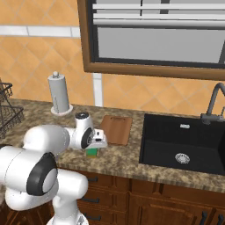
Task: Pick up the sponge from the counter and clean the cutting board by briefly scrubbing or pressing down on the cutting board. Once finished, release the sponge.
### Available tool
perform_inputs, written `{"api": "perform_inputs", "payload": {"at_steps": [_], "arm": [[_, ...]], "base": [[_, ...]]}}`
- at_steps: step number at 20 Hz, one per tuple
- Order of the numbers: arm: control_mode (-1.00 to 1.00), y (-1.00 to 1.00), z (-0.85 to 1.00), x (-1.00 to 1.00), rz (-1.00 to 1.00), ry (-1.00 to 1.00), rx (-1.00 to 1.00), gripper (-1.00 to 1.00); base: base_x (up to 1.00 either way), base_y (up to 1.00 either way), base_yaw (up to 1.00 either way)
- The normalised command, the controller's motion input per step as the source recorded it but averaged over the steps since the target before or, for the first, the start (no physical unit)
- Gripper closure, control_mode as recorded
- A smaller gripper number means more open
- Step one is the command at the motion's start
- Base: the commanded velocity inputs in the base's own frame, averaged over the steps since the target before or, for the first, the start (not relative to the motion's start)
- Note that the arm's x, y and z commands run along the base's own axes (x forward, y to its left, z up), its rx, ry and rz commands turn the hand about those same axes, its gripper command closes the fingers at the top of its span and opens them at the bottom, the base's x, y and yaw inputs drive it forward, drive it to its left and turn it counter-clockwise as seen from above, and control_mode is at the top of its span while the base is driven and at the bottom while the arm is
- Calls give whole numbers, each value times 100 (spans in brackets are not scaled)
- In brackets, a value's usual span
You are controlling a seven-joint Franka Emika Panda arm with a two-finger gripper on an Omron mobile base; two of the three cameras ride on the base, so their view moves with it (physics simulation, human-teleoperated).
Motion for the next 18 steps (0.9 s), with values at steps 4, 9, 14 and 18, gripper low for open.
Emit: {"api": "perform_inputs", "payload": {"at_steps": [4, 9, 14, 18], "arm": [[-100, 0, -26, 18, 0, 0, 0, -100], [-100, 0, -33, 21, 0, 2, 0, 100], [-100, 0, -17, -2, 0, 1, 11, 100], [-100, 0, -1, -46, 0, -3, 8, 100]], "base": [[0, 0, 0], [0, 0, 0], [0, 0, 0], [0, 0, 0]]}}
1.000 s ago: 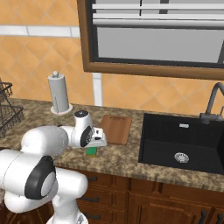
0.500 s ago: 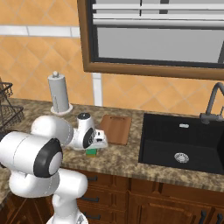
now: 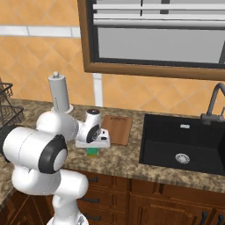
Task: Pick up the sponge from the counter and clean the cutting board by briefly scrubbing or pressing down on the cutting board. Once finished, release the sponge.
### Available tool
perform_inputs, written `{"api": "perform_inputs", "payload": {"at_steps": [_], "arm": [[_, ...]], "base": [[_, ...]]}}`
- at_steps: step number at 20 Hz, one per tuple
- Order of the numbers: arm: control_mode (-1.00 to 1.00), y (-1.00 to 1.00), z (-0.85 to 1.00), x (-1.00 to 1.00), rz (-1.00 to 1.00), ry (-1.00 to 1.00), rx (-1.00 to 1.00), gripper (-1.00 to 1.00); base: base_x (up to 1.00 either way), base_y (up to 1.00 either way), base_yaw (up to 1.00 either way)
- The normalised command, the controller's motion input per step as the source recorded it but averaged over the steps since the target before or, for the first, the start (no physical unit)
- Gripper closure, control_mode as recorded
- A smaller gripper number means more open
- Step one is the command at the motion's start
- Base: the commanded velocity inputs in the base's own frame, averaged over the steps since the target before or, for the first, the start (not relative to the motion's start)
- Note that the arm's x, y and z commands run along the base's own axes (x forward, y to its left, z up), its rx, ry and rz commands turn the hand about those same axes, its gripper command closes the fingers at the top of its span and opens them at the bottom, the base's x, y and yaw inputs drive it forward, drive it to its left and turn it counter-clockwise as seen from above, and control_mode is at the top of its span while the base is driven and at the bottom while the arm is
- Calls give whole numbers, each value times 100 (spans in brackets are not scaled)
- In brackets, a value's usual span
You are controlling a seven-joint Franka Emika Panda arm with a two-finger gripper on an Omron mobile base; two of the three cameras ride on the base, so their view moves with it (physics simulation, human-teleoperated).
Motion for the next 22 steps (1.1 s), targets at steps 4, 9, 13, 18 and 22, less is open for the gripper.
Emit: {"api": "perform_inputs", "payload": {"at_steps": [4, 9, 13, 18, 22], "arm": [[-100, 0, 18, -33, 0, -11, 0, 100], [-100, -3, 66, 41, 0, 6, 0, 100], [-100, -5, 27, 43, -6, 2, 0, 100], [-100, -2, -1, 37, -14, 0, 0, 100], [-100, 0, -10, 4, -8, 0, 0, 100]], "base": [[0, 0, 0], [0, 0, 0], [0, 0, 0], [0, 0, 0], [0, 0, 0]]}}
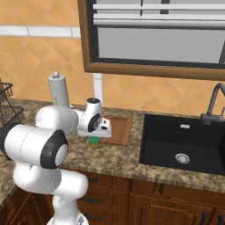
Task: Pick up the sponge from the counter and clean the cutting board by briefly scrubbing or pressing down on the cutting board. Once finished, release the sponge.
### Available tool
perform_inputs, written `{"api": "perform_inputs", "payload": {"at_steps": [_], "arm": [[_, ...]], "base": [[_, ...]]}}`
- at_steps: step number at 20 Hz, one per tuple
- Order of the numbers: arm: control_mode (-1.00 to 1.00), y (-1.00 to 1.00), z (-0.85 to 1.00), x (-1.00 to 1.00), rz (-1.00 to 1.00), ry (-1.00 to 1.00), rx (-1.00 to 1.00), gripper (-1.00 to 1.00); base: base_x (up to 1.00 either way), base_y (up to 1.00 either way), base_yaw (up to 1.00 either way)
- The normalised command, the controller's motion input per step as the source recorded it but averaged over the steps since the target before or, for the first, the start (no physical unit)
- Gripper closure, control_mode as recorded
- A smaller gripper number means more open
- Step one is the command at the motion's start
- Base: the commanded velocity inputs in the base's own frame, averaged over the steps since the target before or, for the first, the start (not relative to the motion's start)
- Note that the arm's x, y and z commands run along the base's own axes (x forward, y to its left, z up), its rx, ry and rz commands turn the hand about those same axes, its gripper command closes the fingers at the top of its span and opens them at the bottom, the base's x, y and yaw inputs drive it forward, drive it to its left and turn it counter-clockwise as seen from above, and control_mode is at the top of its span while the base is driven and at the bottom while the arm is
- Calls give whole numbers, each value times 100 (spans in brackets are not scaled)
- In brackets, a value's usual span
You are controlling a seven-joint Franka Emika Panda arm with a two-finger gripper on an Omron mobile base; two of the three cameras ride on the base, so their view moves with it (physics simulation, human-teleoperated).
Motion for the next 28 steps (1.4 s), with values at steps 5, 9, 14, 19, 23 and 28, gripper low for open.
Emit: {"api": "perform_inputs", "payload": {"at_steps": [5, 9, 14, 19, 23, 28], "arm": [[-100, -9, -19, 24, -1, 0, 0, 100], [-100, -35, -33, 40, 0, 0, 0, 100], [-100, -21, -19, 39, 0, -2, 0, 100], [-100, 1, -3, 22, 0, -5, -1, 100], [-100, 0, 0, 3, 0, -4, 0, 100], [-100, 0, 0, 10, 0, -1, 0, 100]], "base": [[0, 0, 0], [0, 0, 0], [0, 0, 0], [0, 0, 0], [0, 0, 0], [0, 0, 0]]}}
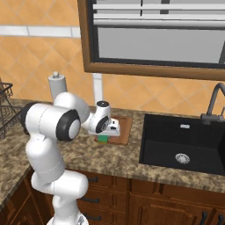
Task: Pick up the sponge from the counter and clean the cutting board by briefly scrubbing or pressing down on the cutting board. Once finished, release the sponge.
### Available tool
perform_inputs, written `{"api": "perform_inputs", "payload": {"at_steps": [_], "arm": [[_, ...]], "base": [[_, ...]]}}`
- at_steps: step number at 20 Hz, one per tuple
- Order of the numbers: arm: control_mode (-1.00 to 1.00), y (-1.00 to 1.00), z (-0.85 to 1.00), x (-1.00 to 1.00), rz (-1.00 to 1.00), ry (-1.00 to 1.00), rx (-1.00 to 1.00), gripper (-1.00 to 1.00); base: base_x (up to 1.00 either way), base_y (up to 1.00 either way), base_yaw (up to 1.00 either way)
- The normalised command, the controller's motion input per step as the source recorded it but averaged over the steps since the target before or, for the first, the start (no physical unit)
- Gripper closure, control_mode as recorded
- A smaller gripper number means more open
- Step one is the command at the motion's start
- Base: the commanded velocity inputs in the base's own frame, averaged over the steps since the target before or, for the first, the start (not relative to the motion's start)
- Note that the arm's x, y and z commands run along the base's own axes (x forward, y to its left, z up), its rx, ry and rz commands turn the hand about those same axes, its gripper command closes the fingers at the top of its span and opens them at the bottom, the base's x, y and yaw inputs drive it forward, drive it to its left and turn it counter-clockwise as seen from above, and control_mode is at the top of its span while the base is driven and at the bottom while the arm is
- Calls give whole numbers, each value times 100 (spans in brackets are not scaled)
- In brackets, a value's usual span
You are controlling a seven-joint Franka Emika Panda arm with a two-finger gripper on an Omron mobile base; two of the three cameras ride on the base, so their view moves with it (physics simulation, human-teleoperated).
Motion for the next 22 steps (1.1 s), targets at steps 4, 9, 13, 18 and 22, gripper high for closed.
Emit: {"api": "perform_inputs", "payload": {"at_steps": [4, 9, 13, 18, 22], "arm": [[-100, 1, 0, 36, 2, 0, 0, 100], [-100, 15, 0, 47, 4, 0, 0, 100], [-100, 14, 0, 56, 7, 0, 0, 100], [-100, 4, 0, 66, 6, 0, 0, 100], [-100, 0, -1, 75, 0, 0, 0, 100]], "base": [[0, 0, 0], [0, 0, 0], [0, 0, 0], [0, 0, 0], [0, 0, 0]]}}
